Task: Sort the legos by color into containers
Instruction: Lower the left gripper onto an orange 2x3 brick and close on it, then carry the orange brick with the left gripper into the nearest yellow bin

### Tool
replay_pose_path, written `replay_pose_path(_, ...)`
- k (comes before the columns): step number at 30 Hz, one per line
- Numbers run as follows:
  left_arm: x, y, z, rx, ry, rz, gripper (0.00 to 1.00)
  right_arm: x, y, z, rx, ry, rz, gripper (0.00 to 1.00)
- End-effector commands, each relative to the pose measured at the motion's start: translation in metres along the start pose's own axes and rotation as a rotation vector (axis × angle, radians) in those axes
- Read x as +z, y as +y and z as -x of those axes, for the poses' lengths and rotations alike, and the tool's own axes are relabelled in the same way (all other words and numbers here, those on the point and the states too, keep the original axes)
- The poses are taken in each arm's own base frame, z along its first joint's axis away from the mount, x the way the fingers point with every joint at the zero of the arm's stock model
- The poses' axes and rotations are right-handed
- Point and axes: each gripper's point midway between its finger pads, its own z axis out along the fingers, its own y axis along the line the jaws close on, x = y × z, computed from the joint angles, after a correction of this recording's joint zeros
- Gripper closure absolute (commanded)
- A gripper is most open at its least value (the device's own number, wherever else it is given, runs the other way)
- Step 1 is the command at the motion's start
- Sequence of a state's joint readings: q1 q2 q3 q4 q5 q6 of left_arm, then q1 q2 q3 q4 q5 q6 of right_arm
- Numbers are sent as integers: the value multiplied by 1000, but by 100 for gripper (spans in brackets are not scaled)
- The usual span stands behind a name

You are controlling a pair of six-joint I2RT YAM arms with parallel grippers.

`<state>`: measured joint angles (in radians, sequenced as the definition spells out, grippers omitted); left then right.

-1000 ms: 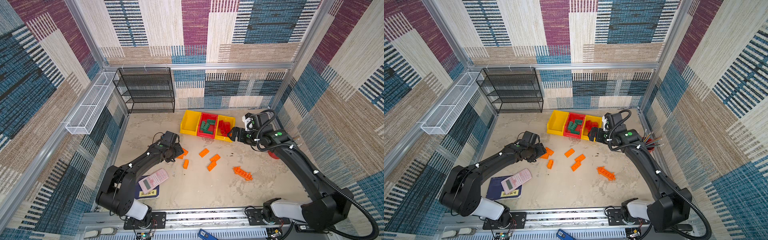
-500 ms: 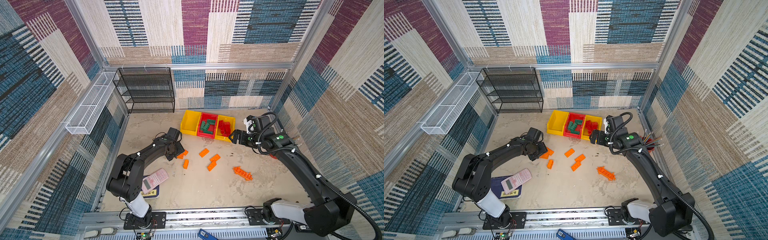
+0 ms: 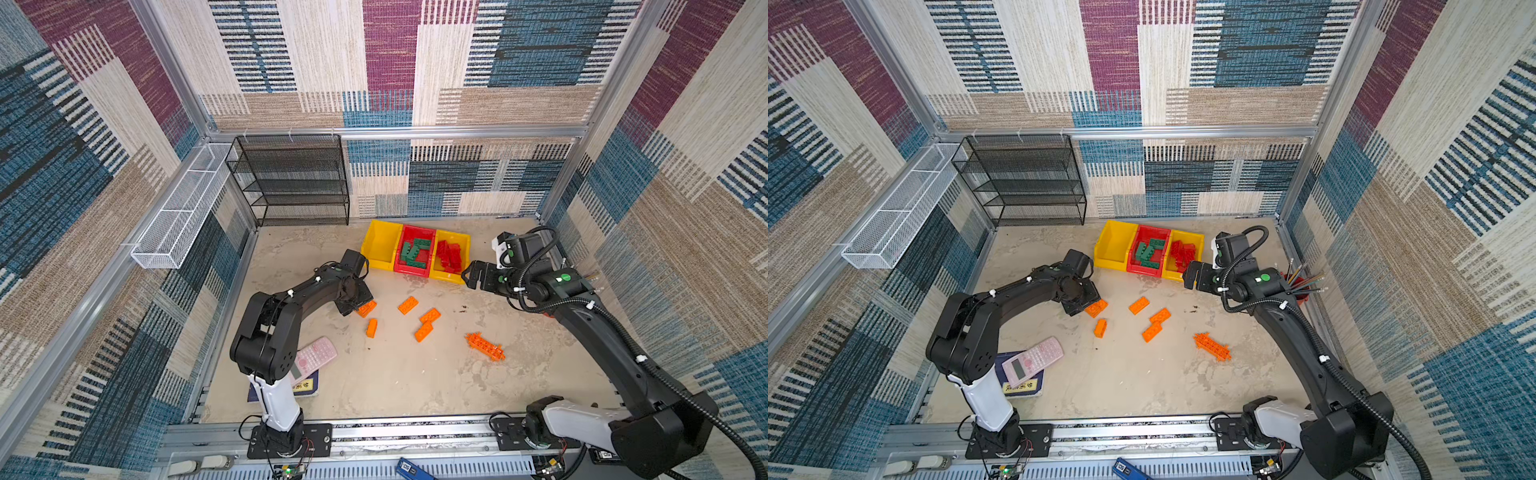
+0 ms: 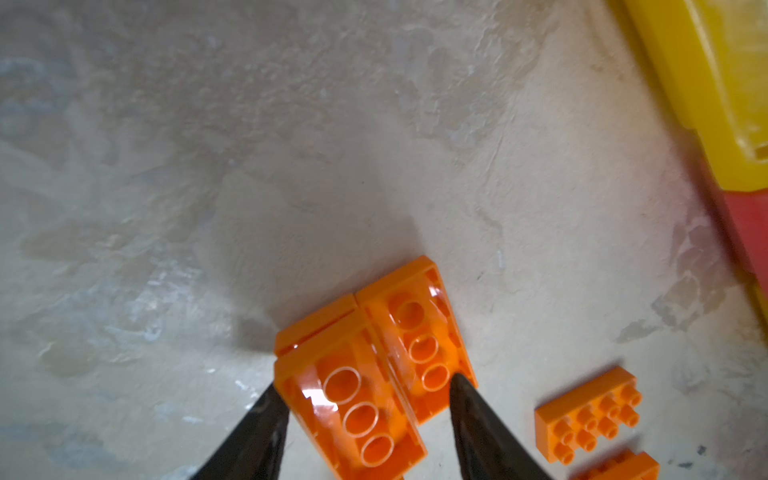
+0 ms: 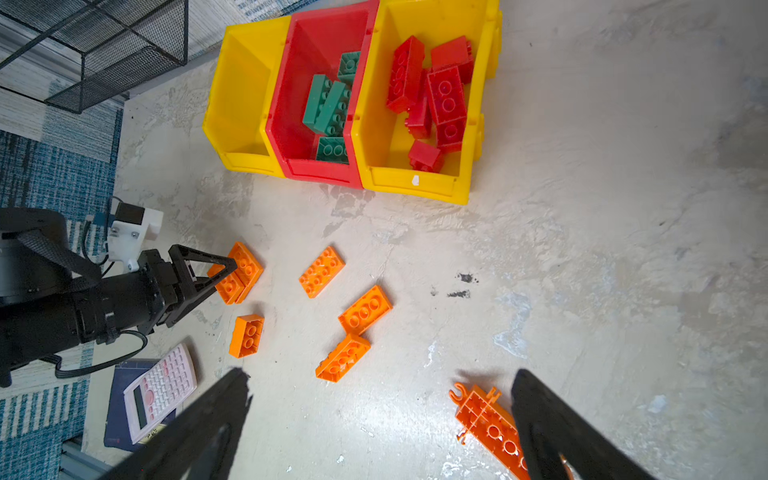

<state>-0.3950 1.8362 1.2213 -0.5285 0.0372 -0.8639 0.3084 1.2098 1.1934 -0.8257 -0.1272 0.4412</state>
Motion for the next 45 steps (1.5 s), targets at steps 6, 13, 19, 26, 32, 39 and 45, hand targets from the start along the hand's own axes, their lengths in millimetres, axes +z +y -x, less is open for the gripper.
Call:
replay_pose_path(6, -2, 12, -1, 130, 43, 106, 54, -4, -5, 0, 15, -23, -21, 0)
replay_pose_path(13, -5, 14, -1, 201, 60, 141, 53, -3, -7, -5, 32, -21, -19, 0)
replay_pose_path(19, -6, 9, -5, 234, 71, 142, 49, -3, -8, -8, 40, -19, -15, 0)
replay_pose_path(26, 2, 9, -11, 244, 98, 151, 51, -2, -7, -14, 48, -10, 3, 0)
replay_pose_path(32, 0, 10, -11, 252, 95, 163, 64, -3, -6, -16, 48, -10, 13, 0)
replay_pose_path(39, -11, 7, -10, 268, 96, 162, 76, 0, -7, -17, 44, -4, 14, 0)
replay_pose_path(45, -29, 3, -8, 285, 80, 147, 80, 6, -5, -17, 37, 1, 23, 0)
